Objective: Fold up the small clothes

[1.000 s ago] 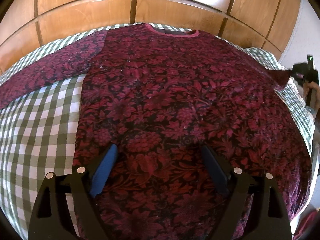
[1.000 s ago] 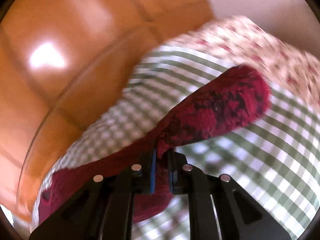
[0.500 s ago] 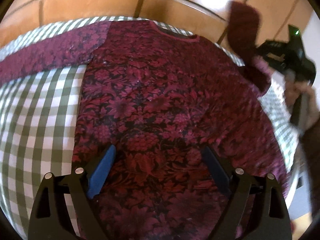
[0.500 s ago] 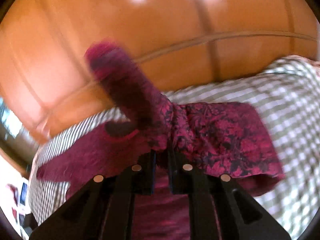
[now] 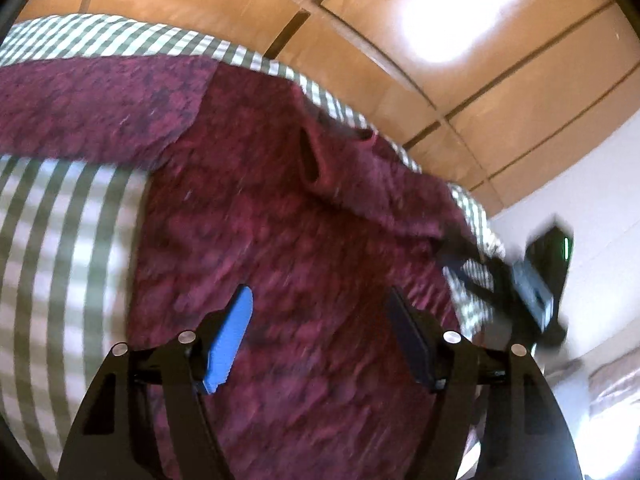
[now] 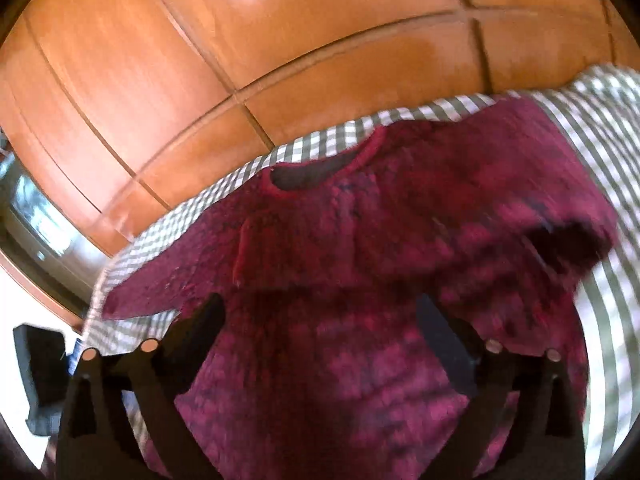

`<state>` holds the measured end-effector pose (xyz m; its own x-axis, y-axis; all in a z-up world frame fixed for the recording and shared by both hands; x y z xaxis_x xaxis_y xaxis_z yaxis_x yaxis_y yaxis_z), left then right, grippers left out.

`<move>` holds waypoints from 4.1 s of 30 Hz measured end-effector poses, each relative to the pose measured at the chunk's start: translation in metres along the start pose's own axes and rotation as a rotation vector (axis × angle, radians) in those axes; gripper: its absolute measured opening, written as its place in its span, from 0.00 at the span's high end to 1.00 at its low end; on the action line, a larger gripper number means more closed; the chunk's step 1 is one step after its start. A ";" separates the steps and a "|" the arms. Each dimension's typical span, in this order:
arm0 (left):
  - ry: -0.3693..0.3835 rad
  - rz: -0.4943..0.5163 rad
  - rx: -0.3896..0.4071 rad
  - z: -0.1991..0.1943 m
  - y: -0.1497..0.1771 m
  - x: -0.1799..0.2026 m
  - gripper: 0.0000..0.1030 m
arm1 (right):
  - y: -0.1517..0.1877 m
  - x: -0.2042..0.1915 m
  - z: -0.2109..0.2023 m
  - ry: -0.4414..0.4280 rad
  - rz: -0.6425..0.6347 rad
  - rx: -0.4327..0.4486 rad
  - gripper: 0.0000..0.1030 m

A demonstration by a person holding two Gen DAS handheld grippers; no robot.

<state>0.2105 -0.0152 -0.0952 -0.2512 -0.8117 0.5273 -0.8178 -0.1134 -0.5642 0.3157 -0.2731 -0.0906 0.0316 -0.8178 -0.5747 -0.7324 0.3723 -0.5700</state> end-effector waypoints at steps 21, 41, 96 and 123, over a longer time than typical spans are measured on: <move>-0.092 -0.151 0.005 0.090 -0.095 -0.017 1.00 | -0.047 0.156 -0.048 -0.416 0.820 0.208 0.02; -0.200 -0.096 0.050 0.014 -0.064 -0.081 0.78 | -0.033 0.108 -0.053 -0.200 0.452 0.068 0.02; -0.492 -0.560 0.403 -0.199 0.009 -0.271 0.24 | 0.090 0.005 0.027 0.376 -0.253 0.018 0.02; -0.382 -0.324 0.451 -0.203 -0.091 -0.256 0.90 | 0.092 0.009 0.031 0.386 -0.264 0.043 0.02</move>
<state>0.2439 0.3188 -0.0500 0.2387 -0.8328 0.4995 -0.5040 -0.5459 -0.6693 0.2701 -0.2329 -0.1665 -0.0482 -0.9875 -0.1503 -0.7043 0.1403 -0.6959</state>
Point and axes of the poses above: each gripper's, at about its wrist camera, not at the fingertips, and z roughly the way its jaws point, x to its right, y to its underside, the point moved 6 cm from there along z, roughly the way its jaws point, and after that the axes turned 11 degrees about z, right-handed, at the moved point
